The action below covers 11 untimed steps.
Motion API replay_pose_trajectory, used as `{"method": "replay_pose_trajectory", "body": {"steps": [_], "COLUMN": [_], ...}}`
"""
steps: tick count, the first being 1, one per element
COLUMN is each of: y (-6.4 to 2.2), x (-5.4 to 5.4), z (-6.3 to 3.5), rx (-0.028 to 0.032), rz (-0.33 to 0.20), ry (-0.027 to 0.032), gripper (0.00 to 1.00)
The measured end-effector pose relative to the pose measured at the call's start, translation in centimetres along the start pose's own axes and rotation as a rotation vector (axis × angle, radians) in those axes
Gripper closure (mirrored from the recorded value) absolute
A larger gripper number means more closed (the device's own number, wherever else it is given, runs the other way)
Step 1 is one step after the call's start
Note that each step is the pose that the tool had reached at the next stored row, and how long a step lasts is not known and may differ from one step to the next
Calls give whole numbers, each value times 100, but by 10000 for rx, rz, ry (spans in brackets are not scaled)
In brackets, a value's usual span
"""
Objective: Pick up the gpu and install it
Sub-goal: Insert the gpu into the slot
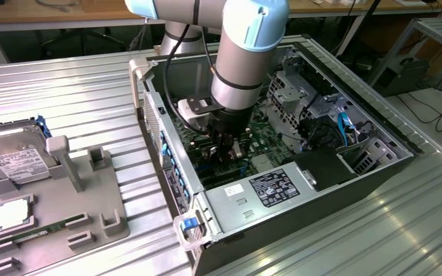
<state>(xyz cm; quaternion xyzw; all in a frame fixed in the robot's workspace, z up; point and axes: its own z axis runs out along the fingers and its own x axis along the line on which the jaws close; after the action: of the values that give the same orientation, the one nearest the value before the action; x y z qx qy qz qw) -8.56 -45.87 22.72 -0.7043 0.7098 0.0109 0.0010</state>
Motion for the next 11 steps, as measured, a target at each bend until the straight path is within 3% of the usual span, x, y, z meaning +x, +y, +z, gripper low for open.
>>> {"method": "replay_pose_trajectory", "body": {"steps": [11], "y": [0], "x": [1], "z": [46], "rx": [-1], "rz": [0], "ry": [2], "gripper": [71]}}
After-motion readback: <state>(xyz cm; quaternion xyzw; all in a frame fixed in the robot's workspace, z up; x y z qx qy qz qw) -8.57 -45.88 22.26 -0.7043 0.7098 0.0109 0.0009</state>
